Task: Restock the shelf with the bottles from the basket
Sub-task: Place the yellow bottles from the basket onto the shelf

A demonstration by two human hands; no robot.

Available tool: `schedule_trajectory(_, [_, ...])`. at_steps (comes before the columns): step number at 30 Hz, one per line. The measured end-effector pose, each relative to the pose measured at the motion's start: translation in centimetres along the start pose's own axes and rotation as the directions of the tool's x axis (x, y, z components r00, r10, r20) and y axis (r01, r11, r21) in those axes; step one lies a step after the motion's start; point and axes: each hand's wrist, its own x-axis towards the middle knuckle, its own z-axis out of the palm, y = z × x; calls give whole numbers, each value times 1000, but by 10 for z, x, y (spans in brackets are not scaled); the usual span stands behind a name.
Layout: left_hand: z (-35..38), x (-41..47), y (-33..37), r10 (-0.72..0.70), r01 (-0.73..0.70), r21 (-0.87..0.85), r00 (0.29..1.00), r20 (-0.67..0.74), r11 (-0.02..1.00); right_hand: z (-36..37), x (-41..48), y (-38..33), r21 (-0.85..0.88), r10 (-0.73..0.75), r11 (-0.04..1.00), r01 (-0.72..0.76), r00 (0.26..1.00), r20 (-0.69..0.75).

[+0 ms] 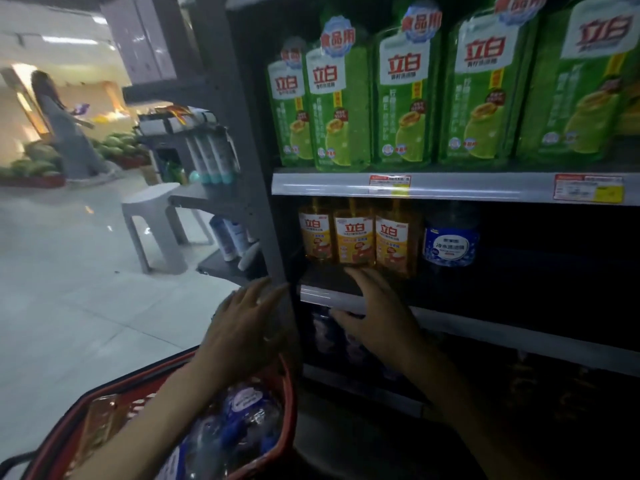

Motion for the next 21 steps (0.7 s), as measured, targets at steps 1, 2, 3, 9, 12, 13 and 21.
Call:
schedule_trajectory(1, [-5, -8, -10, -25, 25, 21, 1000, 5, 999, 7, -2, -7, -5, -13, 1000, 13, 999, 35])
schedule_trajectory(2, [-8, -17, -19, -46, 46, 37, 999, 6, 998, 13, -5, -13, -20, -38, 999, 39, 997, 66])
schedule_trajectory(3, [-10, -25, -27, -66, 65, 62, 998, 10, 996, 19, -6, -18, -46, -59, 997, 64, 993, 104])
schedule_trajectory(9, [-2, -87, -80, -177, 162, 141, 979, 101, 977, 62, -10, -36, -214, -129, 956, 202, 941, 314])
schedule_trajectory(12, [10, -113, -111, -235, 225, 111, 967, 96, 968, 85, -13, -50, -248, -142, 935, 253, 909, 393])
schedule_trajectory(13, [17, -122, -123, -246, 237, 104, 965, 89, 966, 93, -14, -55, -255, -153, 927, 277, 896, 416])
schedule_trajectory(21, [56, -202, -195, -398, 396, 44, 915, 60, 917, 172, -32, -81, -191, -242, 877, 441, 748, 618])
